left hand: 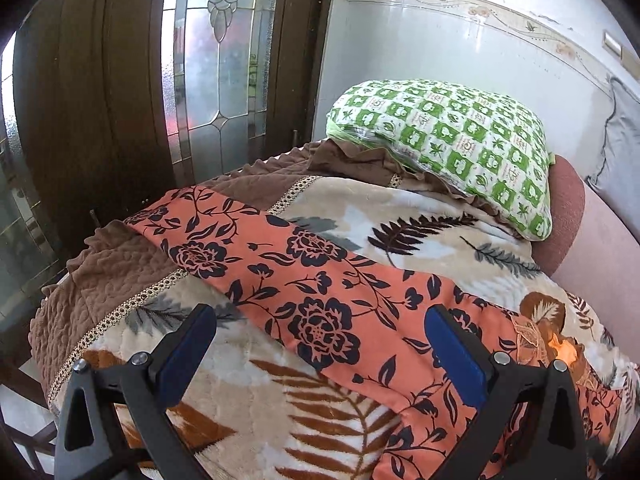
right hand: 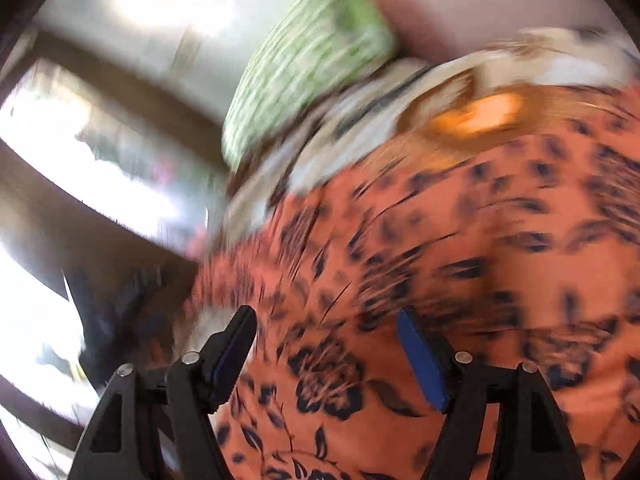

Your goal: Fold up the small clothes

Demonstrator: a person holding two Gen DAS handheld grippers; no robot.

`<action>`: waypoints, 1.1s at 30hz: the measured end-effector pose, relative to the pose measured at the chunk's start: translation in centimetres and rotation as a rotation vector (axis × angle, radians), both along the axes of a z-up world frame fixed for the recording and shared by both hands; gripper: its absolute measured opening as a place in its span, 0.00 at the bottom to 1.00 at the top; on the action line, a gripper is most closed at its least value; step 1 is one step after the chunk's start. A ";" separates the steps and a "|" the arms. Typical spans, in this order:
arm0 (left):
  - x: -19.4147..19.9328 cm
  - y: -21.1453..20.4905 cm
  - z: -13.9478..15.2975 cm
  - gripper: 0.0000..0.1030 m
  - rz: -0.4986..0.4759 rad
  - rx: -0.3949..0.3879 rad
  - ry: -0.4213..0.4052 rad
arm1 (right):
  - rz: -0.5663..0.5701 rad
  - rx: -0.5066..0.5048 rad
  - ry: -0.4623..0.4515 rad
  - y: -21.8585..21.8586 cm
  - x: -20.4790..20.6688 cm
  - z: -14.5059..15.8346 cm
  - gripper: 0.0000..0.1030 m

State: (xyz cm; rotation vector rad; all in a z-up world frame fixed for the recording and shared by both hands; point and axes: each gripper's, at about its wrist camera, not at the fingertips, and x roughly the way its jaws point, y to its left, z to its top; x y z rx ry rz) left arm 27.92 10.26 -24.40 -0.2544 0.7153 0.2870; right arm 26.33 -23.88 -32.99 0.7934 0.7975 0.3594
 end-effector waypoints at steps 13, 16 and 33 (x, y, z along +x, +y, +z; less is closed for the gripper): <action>0.3 1.5 -0.2 1.00 0.038 -0.001 0.010 | -0.066 0.399 0.040 -0.9 6.0 0.2 0.74; 0.2 1.2 -0.2 1.00 0.025 -0.015 -0.002 | 0.020 0.312 -0.185 0.4 4.6 6.1 0.74; 4.6 -13.0 -8.8 1.00 -0.372 0.079 0.314 | -0.354 -0.241 0.204 -16.1 -1.6 -6.8 0.31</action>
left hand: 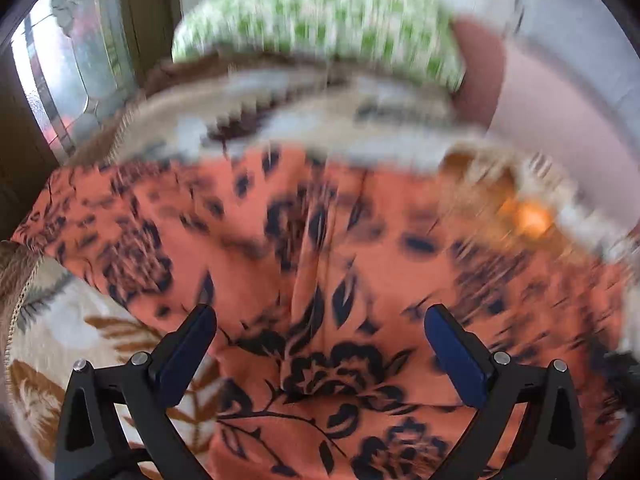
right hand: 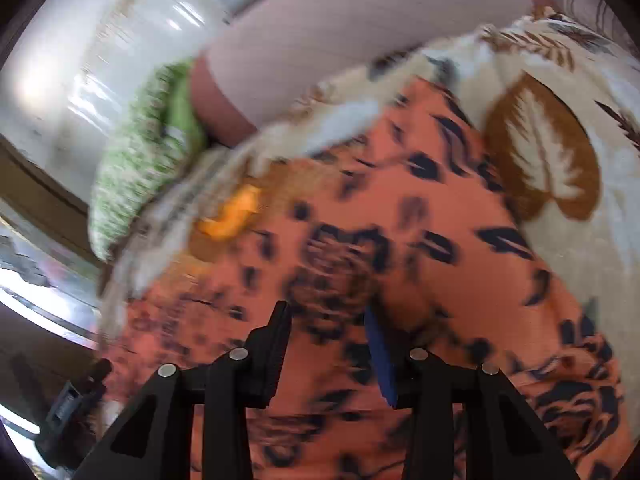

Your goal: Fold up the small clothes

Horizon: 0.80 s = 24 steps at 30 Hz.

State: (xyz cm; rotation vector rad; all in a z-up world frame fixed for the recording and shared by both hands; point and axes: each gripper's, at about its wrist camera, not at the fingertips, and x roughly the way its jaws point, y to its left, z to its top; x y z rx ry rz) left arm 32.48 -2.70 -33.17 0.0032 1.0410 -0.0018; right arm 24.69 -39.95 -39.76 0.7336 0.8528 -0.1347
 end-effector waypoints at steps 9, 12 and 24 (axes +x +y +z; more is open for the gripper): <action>-0.2 -1.3 0.7 1.00 -0.020 0.076 -0.029 | -0.100 0.025 -0.066 -5.6 0.4 2.0 0.33; 0.6 -1.2 -1.1 1.00 -0.008 0.105 0.051 | -0.101 0.088 0.041 -7.7 2.4 -0.9 0.33; -3.3 0.5 3.0 1.00 -0.006 -0.001 -0.089 | 0.043 0.061 -0.155 -2.7 -12.2 4.1 0.33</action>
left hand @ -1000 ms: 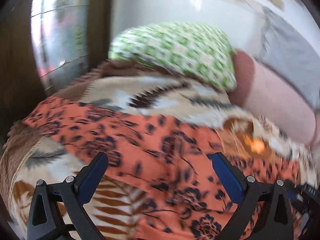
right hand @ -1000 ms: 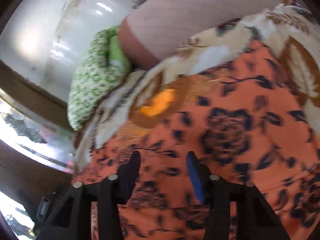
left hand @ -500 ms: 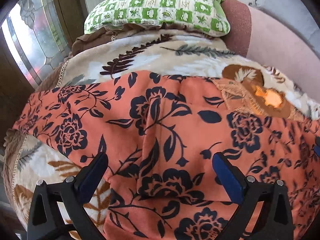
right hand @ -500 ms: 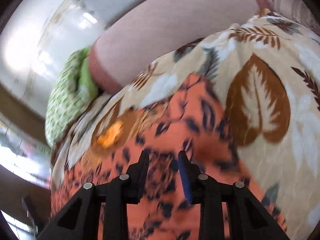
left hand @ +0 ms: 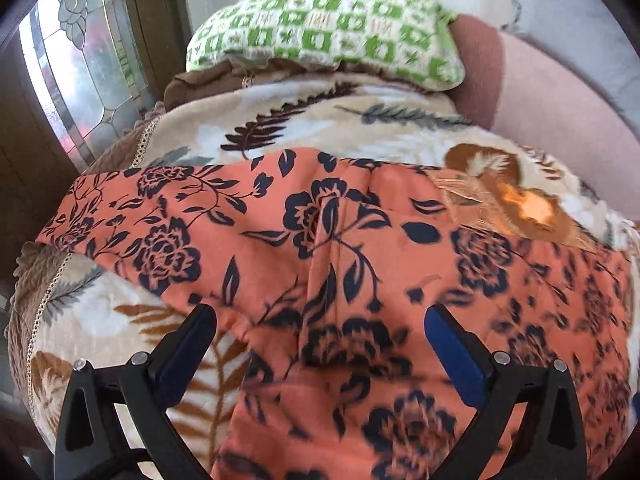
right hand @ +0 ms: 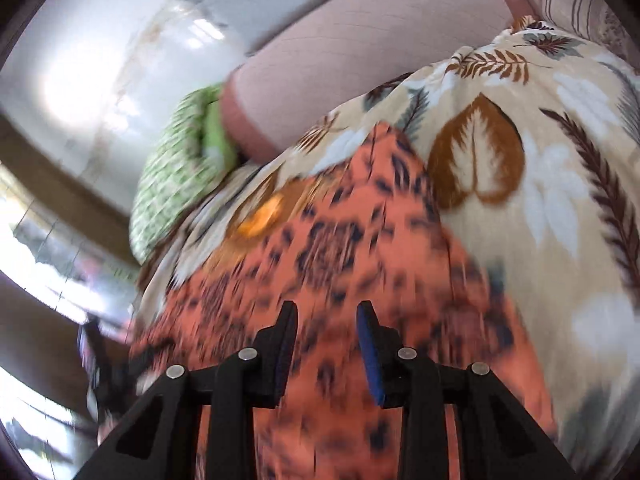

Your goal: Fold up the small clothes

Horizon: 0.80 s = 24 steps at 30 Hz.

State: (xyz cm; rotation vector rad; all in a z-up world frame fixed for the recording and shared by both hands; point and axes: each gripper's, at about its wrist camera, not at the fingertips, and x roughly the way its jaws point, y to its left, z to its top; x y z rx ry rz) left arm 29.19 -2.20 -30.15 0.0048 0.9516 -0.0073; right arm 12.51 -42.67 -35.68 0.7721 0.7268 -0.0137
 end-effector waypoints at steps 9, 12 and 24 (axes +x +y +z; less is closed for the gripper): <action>-5.8 12.6 2.8 1.00 0.138 -0.212 -0.019 | 0.079 0.048 0.006 5.8 -2.6 -5.0 0.34; -5.7 18.6 3.0 1.00 0.245 -0.231 0.018 | 0.085 0.055 -0.001 5.9 -1.7 -5.4 0.34; 0.9 35.2 -1.0 1.00 0.555 -0.783 0.110 | 0.081 0.094 -0.001 5.4 -1.1 -5.5 0.34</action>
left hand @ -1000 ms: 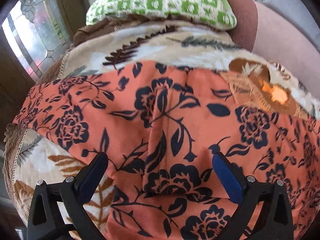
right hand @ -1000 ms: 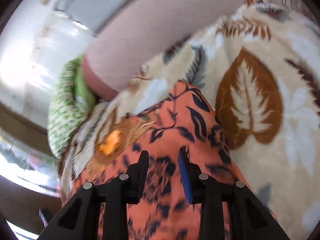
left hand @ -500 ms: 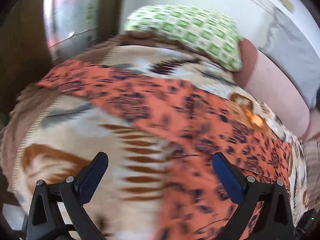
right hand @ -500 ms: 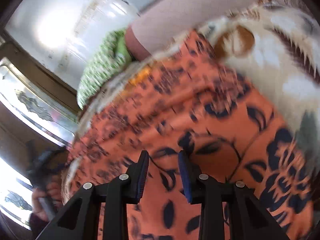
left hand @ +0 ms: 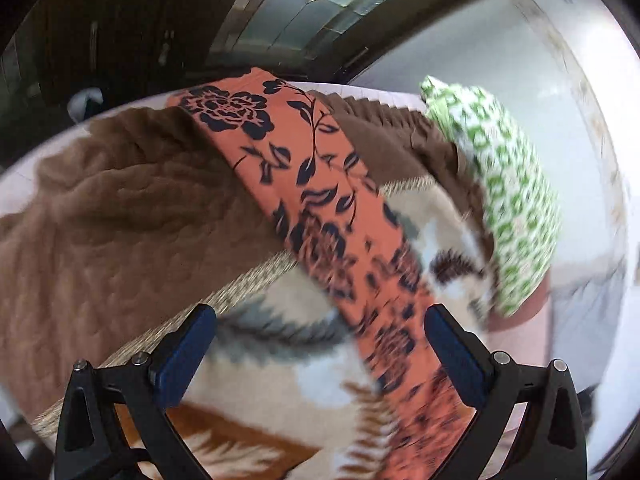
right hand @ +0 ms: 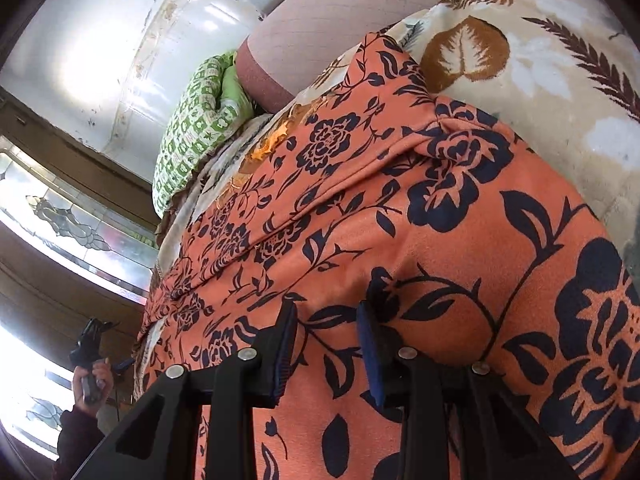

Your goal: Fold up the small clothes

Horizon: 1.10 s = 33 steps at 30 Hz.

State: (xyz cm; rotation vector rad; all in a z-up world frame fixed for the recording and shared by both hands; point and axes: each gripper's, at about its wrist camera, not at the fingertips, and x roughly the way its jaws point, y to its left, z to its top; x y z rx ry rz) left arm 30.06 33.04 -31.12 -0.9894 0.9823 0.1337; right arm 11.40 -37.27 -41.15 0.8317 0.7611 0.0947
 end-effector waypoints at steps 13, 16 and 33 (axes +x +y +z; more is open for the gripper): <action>4.5 1.6 -2.9 0.89 0.079 -0.008 -0.074 | 0.016 -0.009 -0.100 0.4 0.4 2.4 0.35; 5.9 1.9 -3.1 0.59 0.074 0.001 -0.085 | 0.020 -0.023 -0.096 0.5 0.7 2.5 0.35; 5.8 -2.6 6.3 0.06 -0.067 0.245 -0.262 | -0.036 -0.055 -0.111 -0.2 0.8 3.0 0.35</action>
